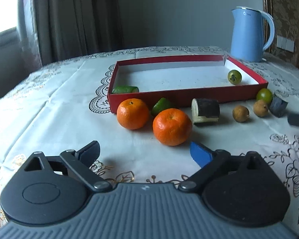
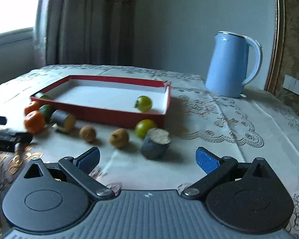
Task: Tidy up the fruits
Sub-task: 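Withdraw the left gripper from the tray, then grasp the dark yam slice with the right gripper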
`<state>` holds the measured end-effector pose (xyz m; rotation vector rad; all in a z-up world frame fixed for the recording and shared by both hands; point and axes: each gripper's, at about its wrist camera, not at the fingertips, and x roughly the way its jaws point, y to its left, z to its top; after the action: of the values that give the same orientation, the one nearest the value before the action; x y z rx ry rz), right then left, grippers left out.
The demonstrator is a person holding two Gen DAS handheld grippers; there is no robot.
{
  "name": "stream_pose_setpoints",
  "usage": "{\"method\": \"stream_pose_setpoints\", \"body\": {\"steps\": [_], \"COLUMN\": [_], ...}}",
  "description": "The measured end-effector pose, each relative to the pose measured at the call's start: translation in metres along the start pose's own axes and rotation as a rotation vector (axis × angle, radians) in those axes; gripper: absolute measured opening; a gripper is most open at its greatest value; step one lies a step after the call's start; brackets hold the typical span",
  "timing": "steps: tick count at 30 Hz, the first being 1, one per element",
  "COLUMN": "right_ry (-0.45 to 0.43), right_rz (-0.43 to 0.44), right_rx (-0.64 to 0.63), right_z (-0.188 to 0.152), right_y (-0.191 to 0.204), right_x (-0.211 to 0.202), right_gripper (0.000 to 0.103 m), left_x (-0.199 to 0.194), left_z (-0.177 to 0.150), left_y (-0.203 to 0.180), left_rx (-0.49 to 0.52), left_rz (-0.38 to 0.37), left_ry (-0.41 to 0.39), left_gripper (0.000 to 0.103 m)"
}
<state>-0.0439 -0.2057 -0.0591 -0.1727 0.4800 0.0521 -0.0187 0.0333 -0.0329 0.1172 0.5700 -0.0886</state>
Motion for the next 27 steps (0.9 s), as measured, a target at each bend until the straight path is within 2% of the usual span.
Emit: {"method": "stream_pose_setpoints", "body": {"steps": [3,6,8,10,14,18,27], "right_ry": [0.007,0.021,0.053,0.081,0.072,0.078,0.073], "right_rz": [-0.013,-0.019,-0.014,-0.007,-0.009,-0.015,-0.018], "right_rx": [0.013,0.011,0.024,0.039,0.036,0.02,0.022], "right_z": [0.006,0.01,0.01,0.009,0.008,0.01,0.01], "right_y": [-0.005,-0.008,-0.011,-0.013,-0.011,-0.008,-0.007], "right_x": [0.012,0.023,0.032,0.039,0.042,0.047,0.047], "right_gripper": [0.099,0.08,0.061,0.058,0.053,0.039,0.038], "left_x": [-0.001,0.0,0.002,0.003,0.004,0.003,0.007], "left_z": [-0.001,-0.001,0.0,0.0,0.0,0.0,0.0], "left_y": [-0.002,-0.001,0.002,0.004,0.005,0.003,0.006], "left_rx": [0.007,0.002,-0.012,-0.026,-0.032,-0.018,-0.043], "left_rz": [0.007,0.0,-0.014,-0.022,-0.026,-0.017,-0.035], "left_ry": [-0.001,0.006,0.019,0.024,0.028,0.026,0.045], "left_gripper": [0.099,0.1,0.102,0.102,0.103,0.103,0.103]}}
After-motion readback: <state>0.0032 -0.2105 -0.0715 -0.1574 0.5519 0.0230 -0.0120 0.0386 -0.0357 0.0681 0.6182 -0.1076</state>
